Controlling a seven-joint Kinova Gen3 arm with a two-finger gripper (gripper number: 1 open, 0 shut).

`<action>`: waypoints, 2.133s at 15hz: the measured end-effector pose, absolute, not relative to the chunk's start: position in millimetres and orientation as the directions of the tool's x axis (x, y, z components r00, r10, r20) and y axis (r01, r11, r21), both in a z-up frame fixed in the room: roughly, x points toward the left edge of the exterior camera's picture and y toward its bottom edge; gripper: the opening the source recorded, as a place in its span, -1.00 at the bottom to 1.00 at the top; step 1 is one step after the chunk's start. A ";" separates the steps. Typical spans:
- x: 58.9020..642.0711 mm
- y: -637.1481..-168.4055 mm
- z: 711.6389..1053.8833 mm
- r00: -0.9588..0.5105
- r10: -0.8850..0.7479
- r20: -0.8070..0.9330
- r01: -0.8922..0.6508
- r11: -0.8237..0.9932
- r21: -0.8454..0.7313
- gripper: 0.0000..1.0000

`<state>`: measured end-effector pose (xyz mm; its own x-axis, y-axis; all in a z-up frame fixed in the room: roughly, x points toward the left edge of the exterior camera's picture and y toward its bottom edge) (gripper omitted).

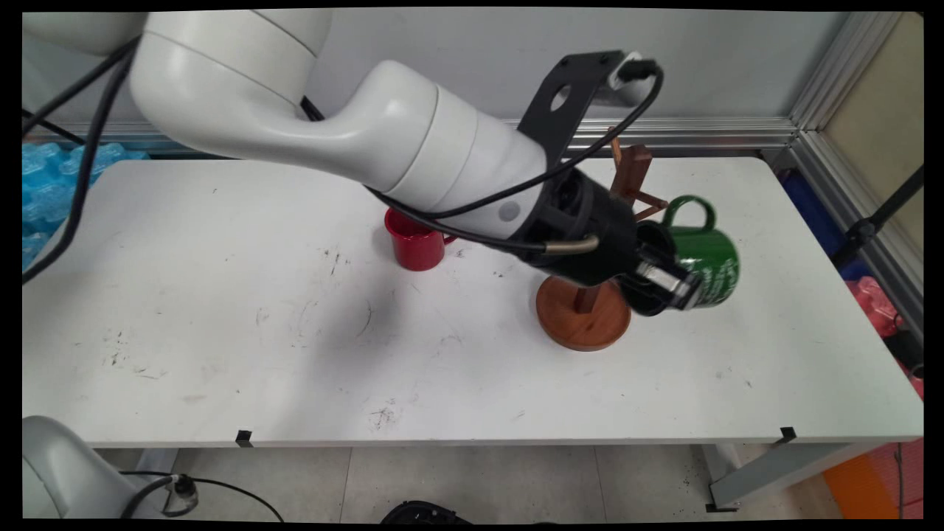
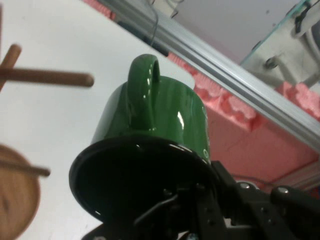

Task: Place the picked object on the table

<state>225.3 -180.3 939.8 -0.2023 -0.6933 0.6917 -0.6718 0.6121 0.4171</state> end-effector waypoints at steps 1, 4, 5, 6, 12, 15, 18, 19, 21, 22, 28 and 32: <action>228.7 -176.9 941.5 -0.215 -0.699 0.682 -0.679 0.609 0.411 -1.00; 239.5 -164.9 948.5 -0.251 -0.716 0.652 -0.696 0.601 0.392 -1.00; 244.6 -159.9 951.8 -0.264 -0.723 0.639 -0.705 0.596 0.384 -1.00; 249.5 -155.4 954.8 -0.275 -0.730 0.626 -0.714 0.591 0.376 -1.00; 277.9 -139.5 966.7 -0.318 -0.763 0.562 -0.764 0.558 0.324 -1.00; 294.5 -135.9 971.6 -0.336 -0.781 0.526 -0.797 0.533 0.282 -1.00; 312.0 -134.5 975.6 -0.357 -0.808 0.469 -0.835 0.501 0.228 -1.00; 315.4 -134.4 976.2 -0.362 -0.814 0.455 -0.841 0.495 0.216 -1.00; 325.0 -135.9 977.5 -0.376 -0.830 0.411 -0.859 0.479 0.182 -1.00; 330.2 -137.6 977.8 -0.383 -0.840 0.386 -0.868 0.470 0.162 -1.00; 347.7 -160.2 968.7 -0.434 -0.865 0.252 -0.883 0.464 0.074 -1.00; 352.2 -185.8 953.4 -0.469 -0.870 0.153 -0.878 0.478 0.029 -1.00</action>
